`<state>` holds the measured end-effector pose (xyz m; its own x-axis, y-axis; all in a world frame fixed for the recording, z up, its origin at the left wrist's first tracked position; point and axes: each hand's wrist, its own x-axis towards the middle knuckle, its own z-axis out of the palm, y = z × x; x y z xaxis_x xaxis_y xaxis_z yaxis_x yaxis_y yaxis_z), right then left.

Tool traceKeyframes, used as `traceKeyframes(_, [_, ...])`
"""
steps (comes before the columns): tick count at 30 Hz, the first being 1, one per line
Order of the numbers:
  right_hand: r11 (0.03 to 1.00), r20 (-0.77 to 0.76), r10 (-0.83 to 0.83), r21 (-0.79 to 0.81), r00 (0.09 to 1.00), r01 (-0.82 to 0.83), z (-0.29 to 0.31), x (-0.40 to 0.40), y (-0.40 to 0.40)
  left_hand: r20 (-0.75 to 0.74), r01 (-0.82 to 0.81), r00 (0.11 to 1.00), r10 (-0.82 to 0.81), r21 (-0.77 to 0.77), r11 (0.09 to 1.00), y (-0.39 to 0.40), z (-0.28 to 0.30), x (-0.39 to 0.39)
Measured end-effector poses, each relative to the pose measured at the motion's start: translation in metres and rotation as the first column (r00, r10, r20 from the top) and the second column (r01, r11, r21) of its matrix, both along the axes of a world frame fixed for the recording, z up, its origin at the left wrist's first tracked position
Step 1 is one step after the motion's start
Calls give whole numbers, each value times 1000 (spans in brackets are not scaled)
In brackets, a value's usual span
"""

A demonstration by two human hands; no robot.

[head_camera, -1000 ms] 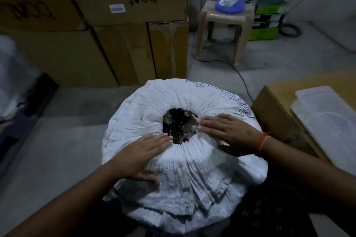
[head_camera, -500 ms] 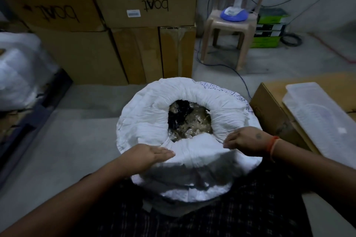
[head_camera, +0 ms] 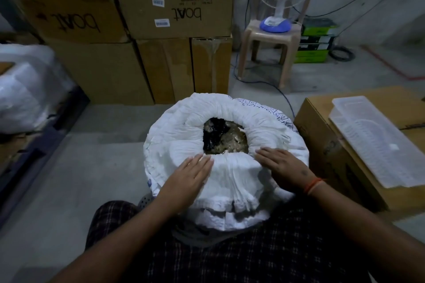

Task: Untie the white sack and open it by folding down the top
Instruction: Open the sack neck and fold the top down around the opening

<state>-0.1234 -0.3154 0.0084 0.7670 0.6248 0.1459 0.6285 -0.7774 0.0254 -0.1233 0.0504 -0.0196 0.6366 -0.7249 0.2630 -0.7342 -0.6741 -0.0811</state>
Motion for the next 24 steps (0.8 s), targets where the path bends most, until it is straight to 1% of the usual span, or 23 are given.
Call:
traceKeyframes(2, [1000,67,3,27,998,-5,-1,-14,3,29,15,999,-13,-76,997,-6,-2,-19])
traceKeyframes(5, [992,182,75,82,980,-91,-5,-33,12,76,108,991,-106,-17,994,-9,-11,-31])
traceKeyframes(7, [978,235,169,77,957,-192,-11,-45,24,42,124,991,-126,32,992,-11,-17,-33])
traceKeyframes(9, [965,208,254,11,944,-262,-18,-53,36,-34,94,995,-91,93,991,-15,-23,-34])
traceKeyframes(10, [962,180,271,-31,946,-270,-21,-54,39,-82,64,995,-53,137,989,-17,-24,-34])
traceKeyframes(11, [964,147,264,-75,953,-255,-24,-53,41,-115,33,993,-12,180,983,-19,-24,-34])
traceKeyframes(13, [964,102,228,-162,968,-210,-30,-47,41,-127,4,992,26,231,973,-22,-24,-32])
traceKeyframes(15, [960,95,181,-232,979,-155,-35,-42,45,-75,-8,997,24,212,977,-27,-24,-32])
traceKeyframes(17, [968,169,180,-207,969,-143,-41,-41,52,-32,-13,999,19,165,986,-33,-25,-33])
traceKeyframes(21, [983,349,158,-147,924,-112,-47,-39,63,49,-36,998,28,174,984,-36,-23,-33])
traceKeyframes(22, [990,369,125,-113,921,-89,-47,-38,65,54,-41,998,32,176,984,-34,-22,-32])
traceKeyframes(24, [998,360,50,-39,932,-39,-43,-39,68,48,-41,998,33,181,983,-29,-21,-30])
